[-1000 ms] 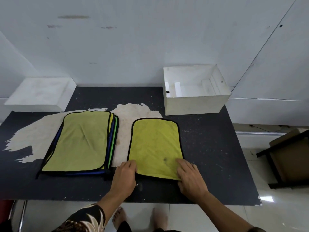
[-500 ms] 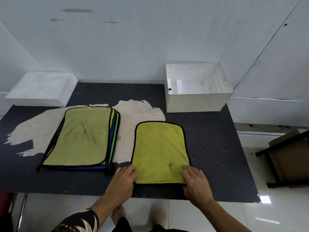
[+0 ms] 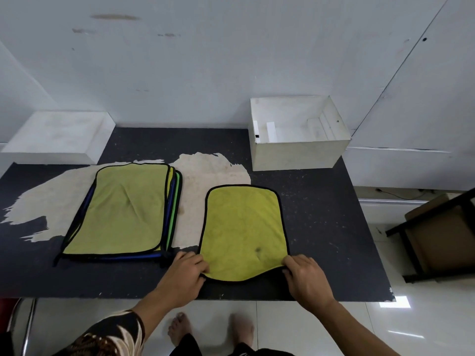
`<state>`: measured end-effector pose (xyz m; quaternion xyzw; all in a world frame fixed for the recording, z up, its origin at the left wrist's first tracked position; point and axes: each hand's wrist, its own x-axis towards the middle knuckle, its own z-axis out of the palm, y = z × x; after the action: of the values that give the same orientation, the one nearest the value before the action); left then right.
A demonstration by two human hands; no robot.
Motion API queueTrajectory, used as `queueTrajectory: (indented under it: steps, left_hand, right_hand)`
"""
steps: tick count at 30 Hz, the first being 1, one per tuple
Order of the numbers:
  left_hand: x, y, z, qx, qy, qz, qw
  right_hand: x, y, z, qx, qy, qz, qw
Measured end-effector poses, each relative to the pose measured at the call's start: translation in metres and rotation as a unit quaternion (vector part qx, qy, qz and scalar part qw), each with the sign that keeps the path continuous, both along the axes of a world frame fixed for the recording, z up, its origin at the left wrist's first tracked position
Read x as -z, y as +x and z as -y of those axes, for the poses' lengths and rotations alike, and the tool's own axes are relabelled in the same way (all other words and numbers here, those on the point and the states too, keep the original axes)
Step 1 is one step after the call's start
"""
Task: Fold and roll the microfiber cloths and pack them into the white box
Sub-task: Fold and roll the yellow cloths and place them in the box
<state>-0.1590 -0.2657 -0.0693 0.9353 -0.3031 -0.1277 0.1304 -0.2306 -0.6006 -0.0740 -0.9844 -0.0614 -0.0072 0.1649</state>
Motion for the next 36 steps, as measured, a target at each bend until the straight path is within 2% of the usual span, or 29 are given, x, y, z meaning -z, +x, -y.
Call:
queueTrajectory:
  steps: [2,4,8,12,16,21,26,33,36]
  left_hand:
    - [-0.008,0.009,0.003,-0.017,-0.029,-0.035,0.999]
    - [-0.020,0.023,0.009,-0.068,-0.079,-0.069,0.992]
    - [-0.042,0.062,0.025,-0.196,-0.181,-0.091,0.959]
    - [-0.048,0.098,0.040,-0.270,-0.209,-0.132,0.931]
    - [-0.031,0.118,0.047,-0.311,-0.178,-0.149,0.922]
    - [-0.032,0.142,0.057,-0.360,-0.207,-0.107,0.903]
    - [-0.017,0.154,0.053,-0.335,-0.145,-0.161,0.917]
    - [-0.026,0.180,0.063,-0.404,-0.199,-0.108,0.886]
    - [-0.023,0.188,0.063,-0.399,-0.168,-0.179,0.883]
  right_hand:
    - [-0.006,0.008,0.001,0.039,0.025,-0.033,0.998]
    - [-0.014,0.019,0.004,0.092,0.098,-0.063,0.989]
    - [-0.038,0.058,0.011,0.228,0.262,-0.060,0.936]
    - [-0.052,0.104,0.014,0.306,0.334,-0.084,0.888]
    - [-0.042,0.131,0.015,0.348,0.305,-0.132,0.876]
    - [-0.040,0.162,0.012,0.401,0.350,-0.103,0.840]
    - [-0.024,0.176,0.009,0.398,0.313,-0.169,0.846]
    - [-0.038,0.213,0.008,0.408,0.299,-0.116,0.855]
    - [-0.039,0.219,0.005,0.383,0.261,-0.191,0.865]
